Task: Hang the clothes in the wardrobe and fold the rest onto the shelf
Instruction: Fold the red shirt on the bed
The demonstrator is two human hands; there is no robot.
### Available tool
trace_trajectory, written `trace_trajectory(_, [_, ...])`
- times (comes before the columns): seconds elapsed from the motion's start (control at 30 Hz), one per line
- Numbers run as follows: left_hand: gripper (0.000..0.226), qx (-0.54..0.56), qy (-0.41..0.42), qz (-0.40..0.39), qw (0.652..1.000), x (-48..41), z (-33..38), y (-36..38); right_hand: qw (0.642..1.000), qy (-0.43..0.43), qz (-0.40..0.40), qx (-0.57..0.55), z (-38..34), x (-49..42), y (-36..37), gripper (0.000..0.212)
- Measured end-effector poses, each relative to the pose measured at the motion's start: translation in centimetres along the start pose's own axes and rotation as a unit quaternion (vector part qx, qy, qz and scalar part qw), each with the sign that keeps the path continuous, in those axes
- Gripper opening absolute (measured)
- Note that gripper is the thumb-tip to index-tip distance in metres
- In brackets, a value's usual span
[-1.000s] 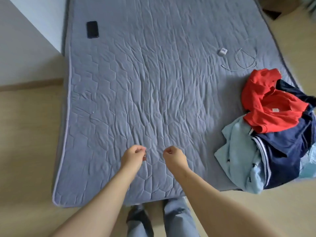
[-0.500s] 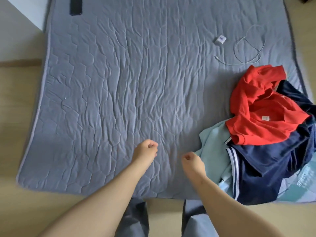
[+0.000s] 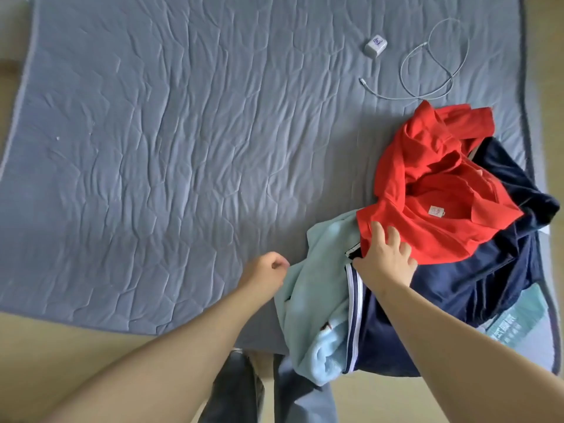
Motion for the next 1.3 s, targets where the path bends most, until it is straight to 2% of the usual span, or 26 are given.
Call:
trace_trajectory(0.07, [0.024, -0.001, -0.006, 0.003, 1.0, 0.0, -0.6, -0.2, 0.998, 0.039, -0.041, 0.002, 1.7, -0.3, 0.4, 0.071])
trace_trajectory(0.13, [0.024, 0.008, -0.014, 0.01, 1.0, -0.2, -1.6, -0.7, 0.997, 0.053, -0.05, -0.001, 2.8, -0.2, 0.8, 0.049])
trace_trajectory(0.2, [0.024, 0.026, -0.026, 0.009, 0.999, -0.3, -2.7, -1.3, 0.999, 0.052, -0.011, -0.009, 3.2, 0.1, 0.8, 0.032])
trace_trajectory(0.3, [0.024, 0.059, -0.055, -0.001, 0.997, -0.3, -4.3, -2.2, 0.996, 0.024, 0.072, -0.053, 1.3, 0.9, 0.5, 0.023])
trace_trajectory(0.47, [0.024, 0.2, -0.103, -0.039, 0.974, -0.4, -7.1, -6.2, 0.964, -0.024, 0.099, -0.244, -8.9, 2.1, 1.6, 0.02])
trace_trajectory(0.6, [0.033, 0.225, -0.111, -0.023, 0.968, -1.9, -8.7, -12.5, 0.955, -0.028, 0.086, -0.282, -17.5, 3.6, 3.5, 0.019])
trace_trajectory(0.8, [0.037, 0.287, -0.104, 0.02, 0.952, -3.8, -12.4, -22.9, 0.944, -0.086, -0.006, -0.318, -31.5, 6.7, 8.8, 0.016])
trace_trajectory(0.93, [0.037, 0.348, -0.156, 0.063, 0.922, -5.3, -17.3, -27.7, 0.929, -0.15, -0.09, -0.325, -38.5, 7.9, 12.6, 0.008])
trace_trajectory(1.03, [0.036, 0.369, -0.204, 0.055, 0.905, -6.0, -20.2, -27.8, 0.925, -0.139, -0.151, -0.321, -38.7, 8.0, 15.0, 0.015])
trace_trajectory(1.13, [0.032, 0.35, -0.211, 0.036, 0.912, -7.4, -20.8, -26.1, 0.938, -0.085, -0.148, -0.301, -35.2, 6.7, 16.3, 0.017])
trace_trajectory(1.3, [0.031, 0.25, -0.14, 0.026, 0.958, -9.9, -18.0, -21.4, 0.954, 0.045, -0.103, -0.279, -25.9, 4.1, 17.5, 0.022])
Point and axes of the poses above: each hand's wrist, its own x-axis away from the middle knuckle, its own y-axis out of the palm, z = x × y, the point moved 5 cm from there along -x, towards the middle knuckle, and after that the axes turned 15 degrees about -y, right-handed, at the moved point
